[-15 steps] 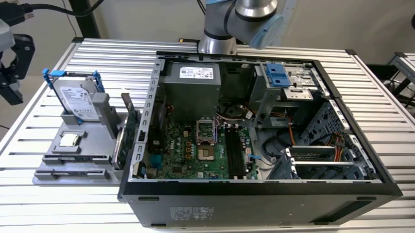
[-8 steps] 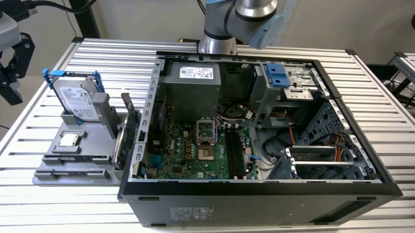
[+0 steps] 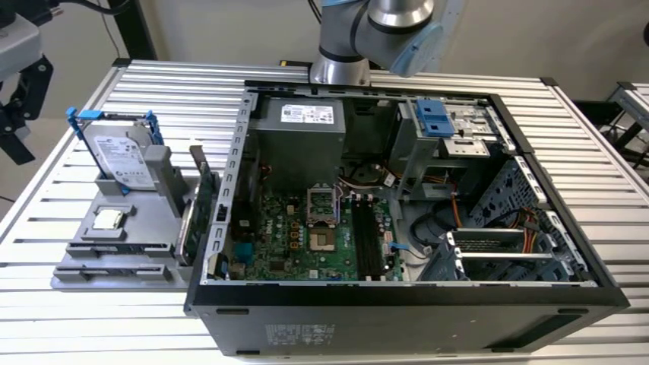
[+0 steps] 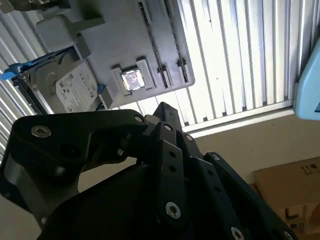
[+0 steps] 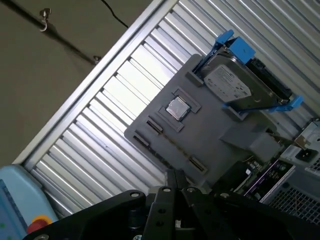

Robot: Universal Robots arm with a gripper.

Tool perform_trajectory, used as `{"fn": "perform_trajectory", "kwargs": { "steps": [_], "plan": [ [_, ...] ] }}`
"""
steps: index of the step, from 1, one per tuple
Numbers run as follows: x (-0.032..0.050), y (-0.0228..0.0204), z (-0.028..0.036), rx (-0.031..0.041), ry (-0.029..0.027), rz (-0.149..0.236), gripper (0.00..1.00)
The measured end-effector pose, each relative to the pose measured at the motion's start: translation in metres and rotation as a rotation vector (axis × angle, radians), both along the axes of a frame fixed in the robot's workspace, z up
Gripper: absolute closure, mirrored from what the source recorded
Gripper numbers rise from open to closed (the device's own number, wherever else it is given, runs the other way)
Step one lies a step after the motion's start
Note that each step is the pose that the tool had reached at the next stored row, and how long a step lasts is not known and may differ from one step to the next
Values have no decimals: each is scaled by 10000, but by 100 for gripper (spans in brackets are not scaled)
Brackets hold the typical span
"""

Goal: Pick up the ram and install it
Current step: 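Pick up the ram and move it above insertion slot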

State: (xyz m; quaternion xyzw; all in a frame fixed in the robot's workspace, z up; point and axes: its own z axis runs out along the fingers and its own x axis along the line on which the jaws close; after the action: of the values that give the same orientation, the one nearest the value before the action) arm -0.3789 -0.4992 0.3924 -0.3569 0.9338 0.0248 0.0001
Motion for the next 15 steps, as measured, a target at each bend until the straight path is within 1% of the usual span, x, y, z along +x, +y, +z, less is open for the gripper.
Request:
{"fn": "perform_trajectory", "kwargs": {
  "steps": [15],
  "plan": [
    [-4,2,0,0,0,2058,100]
  ]
}}
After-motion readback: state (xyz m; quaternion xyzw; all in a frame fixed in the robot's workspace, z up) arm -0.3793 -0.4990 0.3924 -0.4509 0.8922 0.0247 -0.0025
